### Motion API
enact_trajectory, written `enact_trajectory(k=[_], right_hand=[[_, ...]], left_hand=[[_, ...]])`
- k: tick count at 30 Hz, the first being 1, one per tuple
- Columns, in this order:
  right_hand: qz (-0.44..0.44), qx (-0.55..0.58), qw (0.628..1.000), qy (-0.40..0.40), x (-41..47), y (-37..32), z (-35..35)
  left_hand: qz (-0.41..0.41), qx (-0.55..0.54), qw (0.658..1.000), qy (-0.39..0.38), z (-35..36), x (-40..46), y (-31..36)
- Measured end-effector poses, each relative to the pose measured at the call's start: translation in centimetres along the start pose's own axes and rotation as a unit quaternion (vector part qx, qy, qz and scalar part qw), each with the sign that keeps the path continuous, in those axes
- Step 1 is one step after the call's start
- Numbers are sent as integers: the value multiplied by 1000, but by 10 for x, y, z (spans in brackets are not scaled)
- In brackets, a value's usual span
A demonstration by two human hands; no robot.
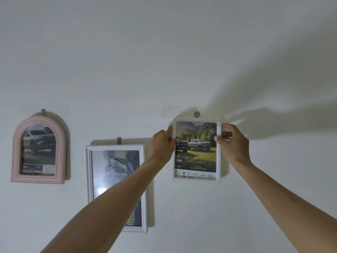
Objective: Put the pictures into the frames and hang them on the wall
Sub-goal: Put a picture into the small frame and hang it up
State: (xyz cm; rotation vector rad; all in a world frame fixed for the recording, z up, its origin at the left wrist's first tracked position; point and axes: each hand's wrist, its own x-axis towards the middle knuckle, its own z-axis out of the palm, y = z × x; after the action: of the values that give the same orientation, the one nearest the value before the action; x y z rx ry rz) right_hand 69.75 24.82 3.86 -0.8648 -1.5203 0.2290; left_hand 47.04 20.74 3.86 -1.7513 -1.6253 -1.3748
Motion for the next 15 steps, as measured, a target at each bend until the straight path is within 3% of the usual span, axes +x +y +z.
enact_trajectory(k=[5,15], right_hand=[[-31,-58,998,13,-2,9,4],[-41,-80,996,12,-13,19,10]], left_hand=[[6,28,1000,-5,5,-1,-5],[11,-32,999,12,7,-20,-3]])
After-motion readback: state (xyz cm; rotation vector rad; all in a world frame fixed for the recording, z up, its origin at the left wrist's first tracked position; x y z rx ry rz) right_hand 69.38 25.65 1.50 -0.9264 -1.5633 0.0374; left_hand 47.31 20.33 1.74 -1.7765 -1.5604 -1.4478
